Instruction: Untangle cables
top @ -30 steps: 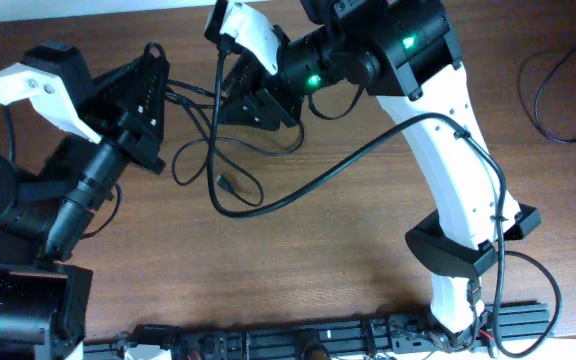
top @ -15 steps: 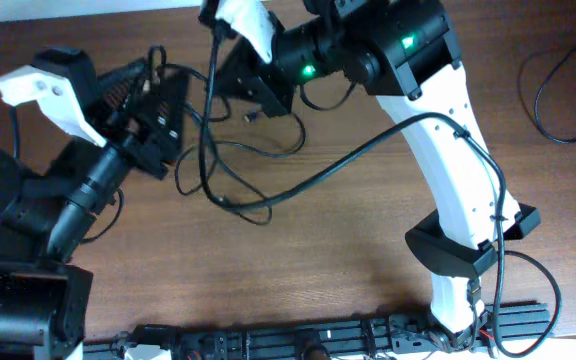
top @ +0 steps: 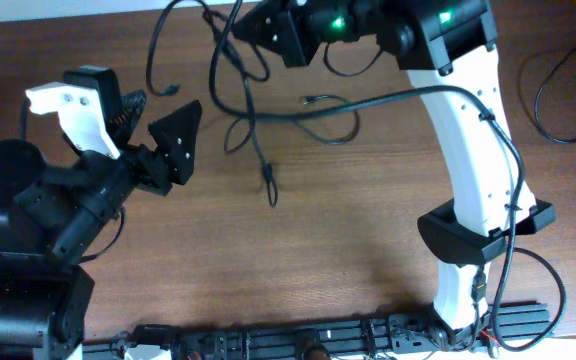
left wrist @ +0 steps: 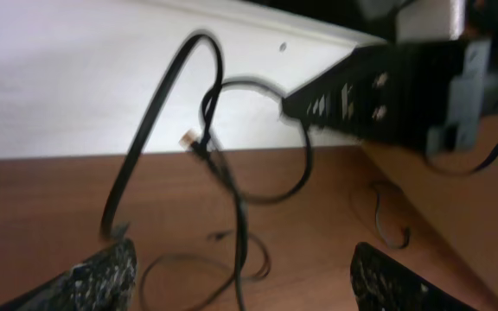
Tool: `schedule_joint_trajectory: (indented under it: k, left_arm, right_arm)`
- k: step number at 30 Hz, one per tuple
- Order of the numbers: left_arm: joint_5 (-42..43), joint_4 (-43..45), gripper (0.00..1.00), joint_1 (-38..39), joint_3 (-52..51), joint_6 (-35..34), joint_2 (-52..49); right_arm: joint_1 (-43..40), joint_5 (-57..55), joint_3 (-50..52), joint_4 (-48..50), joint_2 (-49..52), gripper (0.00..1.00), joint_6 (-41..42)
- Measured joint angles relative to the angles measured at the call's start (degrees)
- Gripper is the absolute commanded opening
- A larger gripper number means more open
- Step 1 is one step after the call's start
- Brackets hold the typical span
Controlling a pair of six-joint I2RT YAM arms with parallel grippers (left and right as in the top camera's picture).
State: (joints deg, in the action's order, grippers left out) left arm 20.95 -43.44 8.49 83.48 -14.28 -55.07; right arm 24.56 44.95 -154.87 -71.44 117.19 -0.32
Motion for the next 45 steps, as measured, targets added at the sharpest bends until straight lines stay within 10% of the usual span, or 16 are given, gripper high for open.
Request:
schedule_joint_trajectory:
  k: [14,24,41,43,45]
  left_arm:
    - [4.6,-13.4,0.77,0.0,0.1,12.6,0.0]
    - [11.9,-14.4,0.47,0.0,0.1,16.7,-7.9]
    - [20.5,-6.5,0.57,2.5,0.1,22.2,-17.5]
    - [20.7,-4.4,0.46,4.2,0.1,23.2,-17.6]
    - [20.7,-3.3,0.14,5.9,0.1,24.0,-17.9]
  right_arm:
    - [-0.9,0.1,0.1,16.4,-3.5,0.04,18.9]
    - [-0.9,0.1,0.1,20.0,-6.4,0.04,28.9]
    - [-0.9,2.1,0.1,22.0,-9.6,0.04,38.5]
    - [-0.9,2.9,0.1,22.2,-9.6,0.04,40.1]
    - [-0.9,3.7,0.1,22.3,-9.6,0.04,41.3]
